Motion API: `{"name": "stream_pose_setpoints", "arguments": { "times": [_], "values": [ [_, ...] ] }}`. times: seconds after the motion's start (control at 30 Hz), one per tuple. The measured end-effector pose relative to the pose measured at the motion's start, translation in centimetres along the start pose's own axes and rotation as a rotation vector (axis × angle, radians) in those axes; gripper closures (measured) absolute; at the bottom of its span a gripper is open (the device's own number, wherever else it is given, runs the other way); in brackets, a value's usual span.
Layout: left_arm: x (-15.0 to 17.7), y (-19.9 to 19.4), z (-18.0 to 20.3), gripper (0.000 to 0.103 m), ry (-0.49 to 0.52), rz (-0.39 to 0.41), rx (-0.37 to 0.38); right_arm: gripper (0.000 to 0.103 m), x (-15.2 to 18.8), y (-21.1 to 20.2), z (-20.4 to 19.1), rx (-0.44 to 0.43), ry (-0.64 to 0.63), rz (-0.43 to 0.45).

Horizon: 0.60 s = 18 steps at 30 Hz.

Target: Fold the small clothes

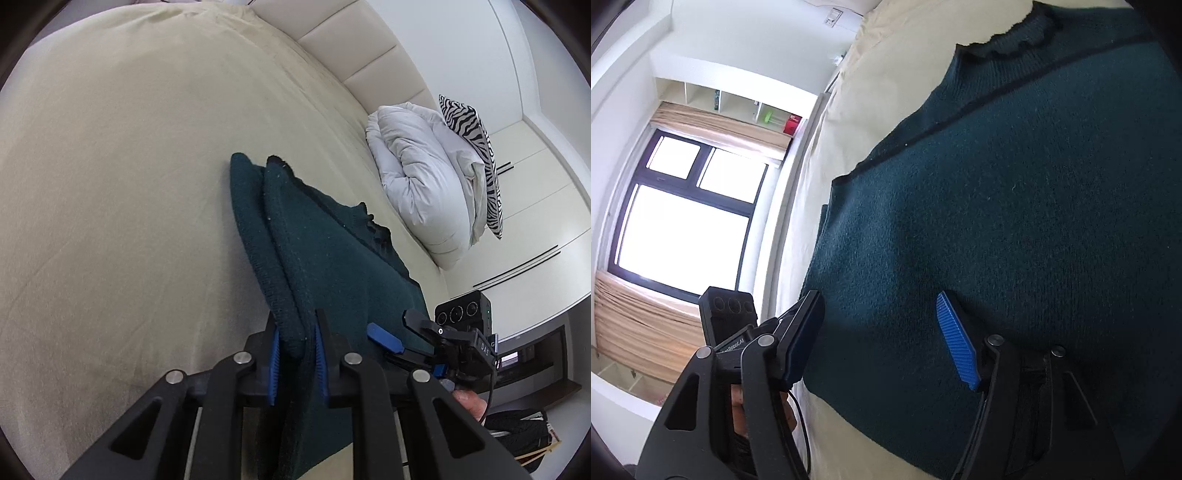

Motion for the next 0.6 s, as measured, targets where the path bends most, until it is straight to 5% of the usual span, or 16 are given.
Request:
{"name": "stream_pose_setpoints", "arguments": {
  "times": [0.23,0.4,0.5,0.6],
  "values": [
    [-1.4,1.6,10.2,0.086,0.187,-0.016,-0.093,0.041,-0.5,-4.1,0.9,-0.145,0.064,0.037],
    [0.4,11.0,20.0,0.086,0.366,-0.099,-0.092,0.04,-1.4,-11.8,4.6,-0.248,0.138,0.133],
    [2.1,17.0,21.0,0.086,0.362,-0.169,-0.038,0.039,-1.4,-15.4,8.1,-0.259,0.2,0.165],
    [3.5,19.8,20.0,0.082,0.357,-0.204,-0.067,0.041,-0.7,-16.7,11.2,-0.295,0.254,0.136]
  ]
}}
Point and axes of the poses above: each gripper's, at about its wrist camera, not at the fingertips, and y roughly the way its jaws point, z to its right, x to its underside, the point moved 10 cm from there along y, roughly the way its jaws point, and after that the axes turned 15 degrees about -z, right-handed, at the moved point
